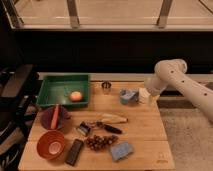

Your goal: Stack cups on top of each other

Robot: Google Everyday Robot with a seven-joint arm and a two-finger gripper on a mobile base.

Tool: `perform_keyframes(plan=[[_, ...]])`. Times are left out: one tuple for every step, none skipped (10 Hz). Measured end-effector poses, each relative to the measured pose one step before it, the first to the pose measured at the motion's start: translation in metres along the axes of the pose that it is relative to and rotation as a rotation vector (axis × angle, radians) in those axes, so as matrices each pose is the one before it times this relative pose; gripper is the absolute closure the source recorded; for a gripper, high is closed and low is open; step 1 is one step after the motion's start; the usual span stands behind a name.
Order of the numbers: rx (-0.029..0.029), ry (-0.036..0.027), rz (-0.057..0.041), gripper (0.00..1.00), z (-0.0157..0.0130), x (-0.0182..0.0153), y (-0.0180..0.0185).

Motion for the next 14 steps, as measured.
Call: perform_keyframes(plan=[[-0.00306, 0.00906, 0.02278, 0.22, 0.00435, 0.01204, 0.00009], [-0.0078, 0.00614, 0.01934, 0.22, 0.0055, 0.00897, 0.00077], [-0.00916, 0.00234, 0.0147, 0.22, 0.00759, 0.00653, 0.0014], [-0.00756, -0.00135, 0.01151, 0.22, 0.00544, 0.00293, 0.00118], [-0.0151, -0.0009, 0.01896, 0.22, 0.00957, 0.00556, 0.00439], [-0.01079, -0.00157, 0.01726, 0.22, 0.00646, 0.00494, 0.00233], [-0.01088, -0.00188, 0.01694, 0.22, 0.00472, 0.00498, 0.0021], [-0.00868, -0.00338, 0.01713, 0.22, 0.00446, 0.00454, 0.00055], [-0.00818, -0.0052, 0.01902, 0.23, 0.00451, 0.00505, -0.00019], [-0.00102, -0.00721, 0.01077, 0.27, 0.00196, 0.0024, -0.00063], [0.00035, -0.00995, 0.00416, 0.37, 0.00129, 0.00305, 0.00005], [0.00283, -0.01185, -0.00117, 0.49, -0.00051, 0.00035, -0.00016], [-0.00039, -0.01187, -0.00222, 0.59, 0.00022, -0.00203, 0.00082], [0.00321, -0.00919, -0.00125, 0.67, -0.00068, -0.00229, 0.00028]])
